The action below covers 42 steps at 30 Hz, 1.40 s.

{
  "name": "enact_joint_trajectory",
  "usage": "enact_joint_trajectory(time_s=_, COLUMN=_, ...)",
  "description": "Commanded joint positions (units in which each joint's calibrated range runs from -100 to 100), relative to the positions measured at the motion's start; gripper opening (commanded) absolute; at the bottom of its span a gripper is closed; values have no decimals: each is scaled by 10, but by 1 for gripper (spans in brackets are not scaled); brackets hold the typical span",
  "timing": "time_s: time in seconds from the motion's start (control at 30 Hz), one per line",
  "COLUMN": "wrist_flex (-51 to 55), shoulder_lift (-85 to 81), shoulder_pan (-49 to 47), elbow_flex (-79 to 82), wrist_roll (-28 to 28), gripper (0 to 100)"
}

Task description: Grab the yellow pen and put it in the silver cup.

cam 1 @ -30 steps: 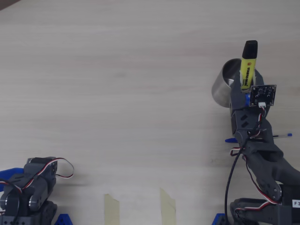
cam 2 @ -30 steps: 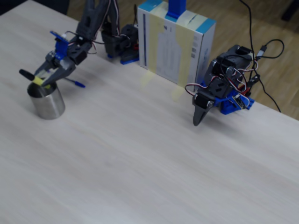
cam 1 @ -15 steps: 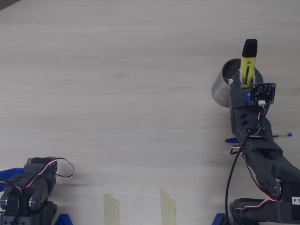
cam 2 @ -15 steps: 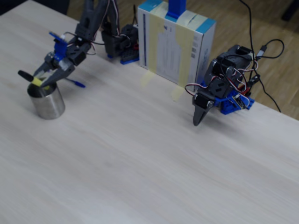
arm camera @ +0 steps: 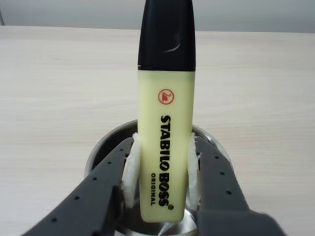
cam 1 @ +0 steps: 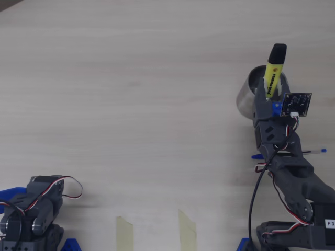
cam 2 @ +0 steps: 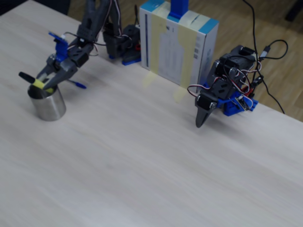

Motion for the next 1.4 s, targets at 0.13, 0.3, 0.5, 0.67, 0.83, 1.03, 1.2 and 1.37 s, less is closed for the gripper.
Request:
enact_joint_trajectory(time_s=0.13, wrist_flex=-2, shoulder_lift=-7, shoulder_pan=-5, elbow_flex=-23, wrist_roll=-4, gripper=13)
enact_joint_trajectory(time_s=0.3, wrist_flex=-2, shoulder_lift=-7, shoulder_pan=-5, elbow_flex=-23, wrist_roll=-4, gripper=14)
enact_joint_trajectory(time_s=0.5, wrist_flex=-2, shoulder_lift=-8, shoulder_pan=-5, elbow_flex=-23, wrist_roll=-2, gripper=17)
enact_joint_trajectory(time_s=0.67, wrist_flex=-2, shoulder_lift=-8, shoulder_pan=-5, elbow_flex=-23, wrist_roll=0, gripper=18)
enact_joint_trajectory(time_s=0.83, wrist_flex=-2, shoulder_lift=-8, shoulder_pan=-5, elbow_flex=-31, wrist_roll=1, gripper=21)
enact_joint_trajectory(time_s=1.03, wrist_flex=-2, shoulder_lift=-9, shoulder_pan=-6, elbow_flex=-31, wrist_roll=1, gripper=22)
enact_joint_trajectory(time_s=1.2, wrist_flex=-2, shoulder_lift=-10, shoulder_pan=-6, elbow_flex=-31, wrist_roll=2, gripper=22)
enact_joint_trajectory(time_s=1.37, wrist_flex=-2, shoulder_lift=-12, shoulder_pan=-6, elbow_flex=-31, wrist_roll=2, gripper=22)
